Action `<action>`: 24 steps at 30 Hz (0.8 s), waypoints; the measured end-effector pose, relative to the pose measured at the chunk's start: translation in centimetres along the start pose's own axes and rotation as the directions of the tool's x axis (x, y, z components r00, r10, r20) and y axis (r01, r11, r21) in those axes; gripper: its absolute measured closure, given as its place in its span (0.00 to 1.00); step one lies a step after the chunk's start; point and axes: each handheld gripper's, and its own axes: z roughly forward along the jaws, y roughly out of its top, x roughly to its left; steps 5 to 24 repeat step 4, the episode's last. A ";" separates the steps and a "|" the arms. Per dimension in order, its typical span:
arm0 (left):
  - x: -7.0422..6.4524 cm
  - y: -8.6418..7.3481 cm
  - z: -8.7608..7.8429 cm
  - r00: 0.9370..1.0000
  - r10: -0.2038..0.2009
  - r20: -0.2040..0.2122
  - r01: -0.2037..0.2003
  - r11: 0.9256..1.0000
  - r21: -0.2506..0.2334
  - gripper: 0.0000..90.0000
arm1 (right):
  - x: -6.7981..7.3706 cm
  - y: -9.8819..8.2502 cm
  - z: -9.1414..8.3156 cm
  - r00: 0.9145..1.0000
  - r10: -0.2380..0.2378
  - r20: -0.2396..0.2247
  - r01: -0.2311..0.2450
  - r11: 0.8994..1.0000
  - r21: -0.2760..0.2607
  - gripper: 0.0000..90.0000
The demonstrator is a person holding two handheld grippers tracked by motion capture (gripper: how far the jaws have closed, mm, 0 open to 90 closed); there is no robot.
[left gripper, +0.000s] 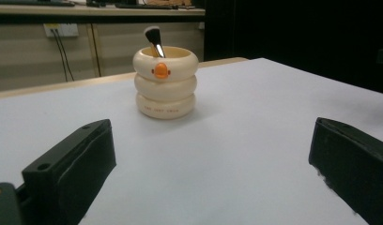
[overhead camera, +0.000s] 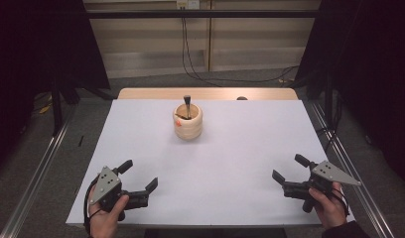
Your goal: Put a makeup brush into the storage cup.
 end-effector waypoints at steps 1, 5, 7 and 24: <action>0.0 0.0 0.0 1.000 -0.009 0.006 0.009 1.000 -0.003 0.01 | 0.0 0.0 0.0 1.000 -0.008 -0.009 0.008 1.000 0.009 0.00; 0.1 -0.1 0.1 1.000 -0.004 0.002 0.004 1.000 0.004 0.01 | 0.0 0.0 0.0 1.000 -0.012 -0.011 0.012 1.000 0.009 0.00; 0.1 -0.1 0.1 1.000 -0.004 0.002 0.004 1.000 0.004 0.01 | 0.0 0.0 0.0 1.000 -0.012 -0.011 0.012 1.000 0.009 0.00; 0.1 -0.1 0.1 1.000 -0.004 0.002 0.004 1.000 0.004 0.01 | 0.0 0.0 0.0 1.000 -0.012 -0.011 0.012 1.000 0.009 0.00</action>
